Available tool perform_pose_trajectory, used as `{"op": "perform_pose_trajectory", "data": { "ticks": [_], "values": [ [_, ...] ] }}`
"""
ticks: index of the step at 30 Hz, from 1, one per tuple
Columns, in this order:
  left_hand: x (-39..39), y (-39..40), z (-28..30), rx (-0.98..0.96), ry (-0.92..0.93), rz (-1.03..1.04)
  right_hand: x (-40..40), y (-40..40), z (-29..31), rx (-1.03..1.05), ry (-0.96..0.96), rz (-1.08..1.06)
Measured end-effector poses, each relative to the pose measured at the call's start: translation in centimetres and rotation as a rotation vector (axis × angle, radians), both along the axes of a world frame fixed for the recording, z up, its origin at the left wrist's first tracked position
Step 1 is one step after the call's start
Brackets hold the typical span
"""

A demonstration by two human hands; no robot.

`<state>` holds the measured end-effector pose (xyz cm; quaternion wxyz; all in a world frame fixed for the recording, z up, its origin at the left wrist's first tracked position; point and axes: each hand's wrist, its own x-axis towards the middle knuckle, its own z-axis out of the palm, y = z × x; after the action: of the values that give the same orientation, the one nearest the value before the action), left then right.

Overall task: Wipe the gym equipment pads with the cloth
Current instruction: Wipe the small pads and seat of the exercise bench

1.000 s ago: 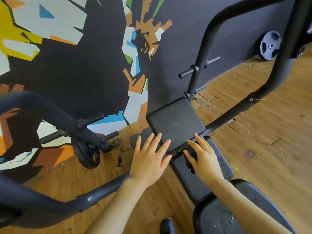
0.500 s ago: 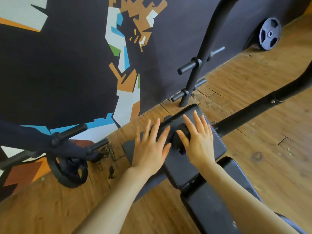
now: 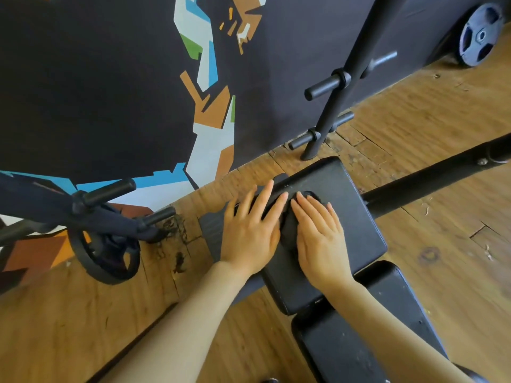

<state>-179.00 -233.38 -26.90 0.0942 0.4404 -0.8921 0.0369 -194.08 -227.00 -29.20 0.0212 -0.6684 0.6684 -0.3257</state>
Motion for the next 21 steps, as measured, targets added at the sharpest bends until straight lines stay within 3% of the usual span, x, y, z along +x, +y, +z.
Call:
{"op": "perform_pose_trajectory", "data": {
  "ticks": [7,13,21],
  "values": [
    [-0.1,0.1,0.0,-0.018,-0.054,0.004,-2.7,-1.1,-0.6,0.085,0.117,0.181],
    [-0.5,-0.4,0.0,-0.038,-0.134,0.026,-3.7,-5.9,0.8,0.040,-0.039,-0.024],
    [-1.0,0.5,-0.1,-0.046,-0.150,0.089,-3.5,3.3,-2.7,0.088,0.051,0.156]
  ]
}}
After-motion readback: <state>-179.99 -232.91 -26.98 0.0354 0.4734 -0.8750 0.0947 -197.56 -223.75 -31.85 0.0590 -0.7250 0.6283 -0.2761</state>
